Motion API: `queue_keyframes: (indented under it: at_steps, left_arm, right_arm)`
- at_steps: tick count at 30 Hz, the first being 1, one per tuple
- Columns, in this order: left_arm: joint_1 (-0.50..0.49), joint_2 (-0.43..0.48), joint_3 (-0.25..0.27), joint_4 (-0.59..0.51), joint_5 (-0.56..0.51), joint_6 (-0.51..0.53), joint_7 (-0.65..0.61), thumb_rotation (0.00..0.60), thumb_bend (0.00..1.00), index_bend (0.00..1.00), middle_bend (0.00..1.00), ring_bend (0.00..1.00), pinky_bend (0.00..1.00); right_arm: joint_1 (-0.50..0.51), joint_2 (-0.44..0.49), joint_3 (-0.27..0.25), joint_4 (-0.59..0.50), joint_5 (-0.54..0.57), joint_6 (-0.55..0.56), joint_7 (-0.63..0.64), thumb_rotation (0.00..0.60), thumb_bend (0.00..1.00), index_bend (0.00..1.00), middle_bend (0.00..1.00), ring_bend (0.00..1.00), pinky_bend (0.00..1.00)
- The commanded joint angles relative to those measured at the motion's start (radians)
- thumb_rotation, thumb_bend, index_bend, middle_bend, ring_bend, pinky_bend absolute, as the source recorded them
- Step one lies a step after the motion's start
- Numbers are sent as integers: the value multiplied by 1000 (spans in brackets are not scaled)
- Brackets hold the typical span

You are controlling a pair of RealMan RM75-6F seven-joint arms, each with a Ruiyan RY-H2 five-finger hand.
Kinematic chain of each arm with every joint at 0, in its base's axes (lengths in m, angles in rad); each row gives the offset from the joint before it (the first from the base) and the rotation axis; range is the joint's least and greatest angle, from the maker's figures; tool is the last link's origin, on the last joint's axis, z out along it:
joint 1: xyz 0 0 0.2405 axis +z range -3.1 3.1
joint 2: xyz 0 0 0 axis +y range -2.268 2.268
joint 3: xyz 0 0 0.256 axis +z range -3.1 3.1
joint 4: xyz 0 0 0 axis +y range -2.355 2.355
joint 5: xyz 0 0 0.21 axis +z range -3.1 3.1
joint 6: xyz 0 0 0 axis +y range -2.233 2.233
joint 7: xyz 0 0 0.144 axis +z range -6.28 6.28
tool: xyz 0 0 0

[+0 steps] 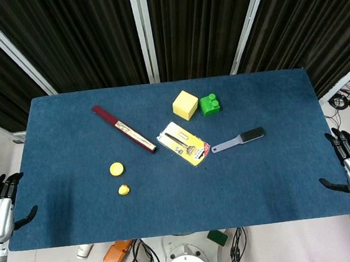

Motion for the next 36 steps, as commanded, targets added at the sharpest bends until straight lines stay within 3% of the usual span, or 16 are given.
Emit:
queue_keyframes:
  at_steps: [1, 6, 11, 20, 27, 36]
  left_arm:
    - [-4, -1, 0, -1, 0, -7, 1, 600, 244, 105, 109, 28, 0]
    - [-14, -5, 0, -8, 12, -16, 3, 600, 244, 113, 109, 33, 0]
    - [-62, -22, 1, -32, 55, -66, -9, 600, 244, 239, 126, 51, 0]
    - [-256, -161, 14, -14, 176, -296, 5, 600, 244, 343, 142, 66, 0]
    - [-357, -280, -5, 60, 161, -410, 60, 600, 245, 362, 133, 2, 0]
    - [-397, -322, -4, 78, 83, -477, 165, 600, 251, 362, 111, 0, 0]
  right_arm:
    - [3, 1, 1, -3, 2, -4, -3, 600, 140, 0, 19, 0, 47]
    - [6, 4, 3, -6, 3, -6, -6, 600, 140, 0, 19, 0, 47]
    - [-4, 9, 4, -2, 1, 14, 6, 600, 141, 0, 19, 0, 47]
    - [-17, 5, -4, 14, -4, 29, 26, 600, 140, 0, 19, 0, 47]
    - [-23, 7, -5, 16, 1, 32, 28, 600, 140, 0, 19, 0, 47]
    - [-21, 4, -3, 20, 8, 26, 28, 600, 140, 0, 19, 0, 47]
